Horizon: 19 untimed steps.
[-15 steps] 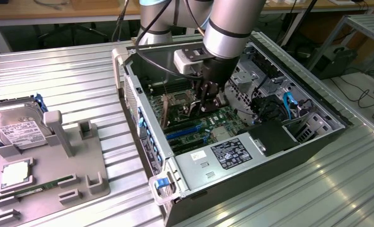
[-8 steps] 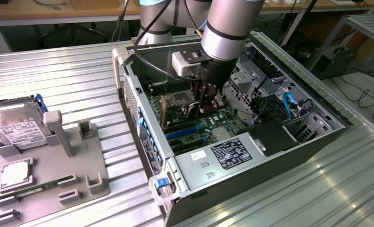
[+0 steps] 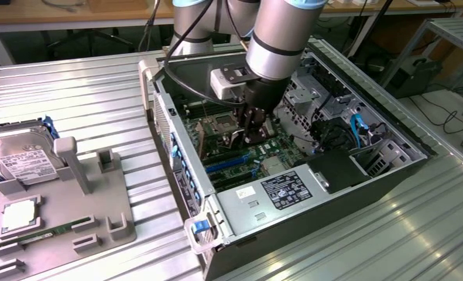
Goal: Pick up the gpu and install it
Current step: 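Insert the gpu into the slot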
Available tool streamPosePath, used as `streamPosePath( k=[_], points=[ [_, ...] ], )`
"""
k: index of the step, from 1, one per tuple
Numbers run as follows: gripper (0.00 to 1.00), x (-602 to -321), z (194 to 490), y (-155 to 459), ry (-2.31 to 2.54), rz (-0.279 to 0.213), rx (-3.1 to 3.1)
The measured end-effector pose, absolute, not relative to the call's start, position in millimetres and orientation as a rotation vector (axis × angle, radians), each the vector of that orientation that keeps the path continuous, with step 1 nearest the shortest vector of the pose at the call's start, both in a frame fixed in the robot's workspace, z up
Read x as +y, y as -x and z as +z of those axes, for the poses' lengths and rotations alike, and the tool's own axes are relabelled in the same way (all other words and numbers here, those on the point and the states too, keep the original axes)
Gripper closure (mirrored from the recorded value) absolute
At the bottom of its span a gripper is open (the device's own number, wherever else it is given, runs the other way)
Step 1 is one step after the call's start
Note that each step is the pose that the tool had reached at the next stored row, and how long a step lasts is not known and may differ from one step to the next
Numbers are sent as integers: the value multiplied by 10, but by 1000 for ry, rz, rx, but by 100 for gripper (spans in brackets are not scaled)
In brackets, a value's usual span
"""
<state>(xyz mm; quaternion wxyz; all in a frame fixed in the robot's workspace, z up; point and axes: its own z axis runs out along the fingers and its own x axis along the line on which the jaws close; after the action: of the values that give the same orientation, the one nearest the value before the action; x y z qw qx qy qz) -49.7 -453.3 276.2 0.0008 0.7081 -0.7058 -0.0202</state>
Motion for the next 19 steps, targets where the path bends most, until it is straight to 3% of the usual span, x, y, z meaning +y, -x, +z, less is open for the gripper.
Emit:
streamPosePath(
  k=[19],
  points=[
    [73, -4550, 2726, 509, -2227, -57, -2219]
  ],
)
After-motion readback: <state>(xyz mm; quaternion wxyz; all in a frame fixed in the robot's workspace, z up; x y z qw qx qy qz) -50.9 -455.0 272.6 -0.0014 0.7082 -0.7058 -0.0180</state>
